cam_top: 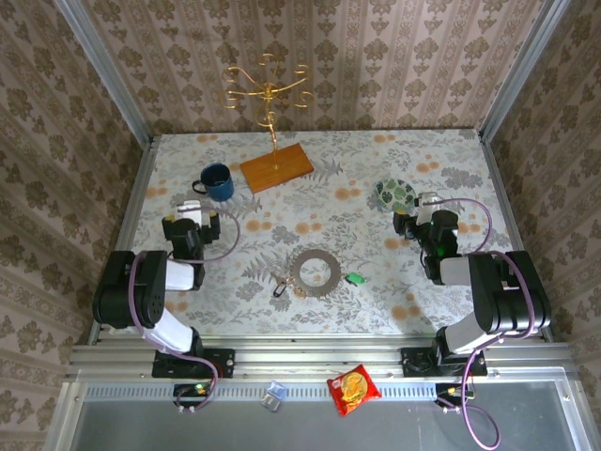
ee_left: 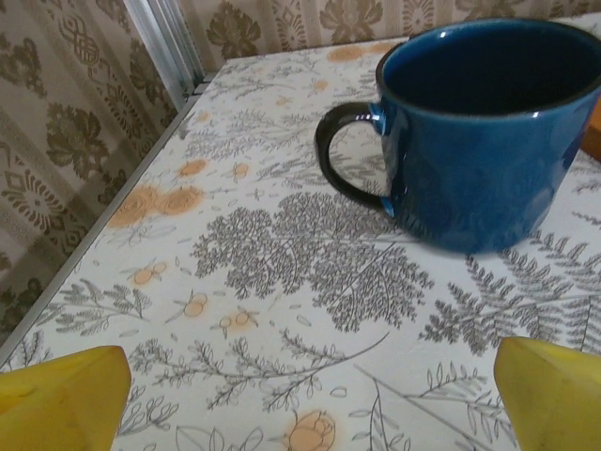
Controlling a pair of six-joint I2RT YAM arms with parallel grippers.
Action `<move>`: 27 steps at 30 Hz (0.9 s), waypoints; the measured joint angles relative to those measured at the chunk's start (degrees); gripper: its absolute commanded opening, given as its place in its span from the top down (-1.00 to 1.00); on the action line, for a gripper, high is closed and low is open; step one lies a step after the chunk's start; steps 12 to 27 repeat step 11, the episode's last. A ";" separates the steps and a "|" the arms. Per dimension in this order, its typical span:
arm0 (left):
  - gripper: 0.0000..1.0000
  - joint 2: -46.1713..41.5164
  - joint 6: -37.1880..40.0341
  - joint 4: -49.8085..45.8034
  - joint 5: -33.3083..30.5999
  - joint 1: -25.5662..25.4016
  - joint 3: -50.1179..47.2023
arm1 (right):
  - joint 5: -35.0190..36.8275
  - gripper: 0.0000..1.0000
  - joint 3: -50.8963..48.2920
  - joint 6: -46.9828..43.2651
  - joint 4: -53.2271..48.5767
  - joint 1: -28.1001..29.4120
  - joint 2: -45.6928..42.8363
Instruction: Put the keys on the keyring
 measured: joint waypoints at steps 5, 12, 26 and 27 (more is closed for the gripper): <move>-1.00 0.00 -0.02 -1.16 1.16 0.17 0.35 | 0.13 -0.40 0.11 0.04 -0.02 0.00 0.00; -1.00 0.00 -0.02 -2.47 4.26 1.62 1.25 | 0.13 -0.51 0.11 0.09 -0.02 0.00 0.00; -1.00 0.00 -0.02 -2.47 4.26 1.62 1.25 | 0.13 -0.51 0.11 0.09 -0.02 0.00 0.00; -1.00 0.00 -0.02 -2.47 4.26 1.62 1.25 | 0.13 -0.51 0.11 0.09 -0.02 0.00 0.00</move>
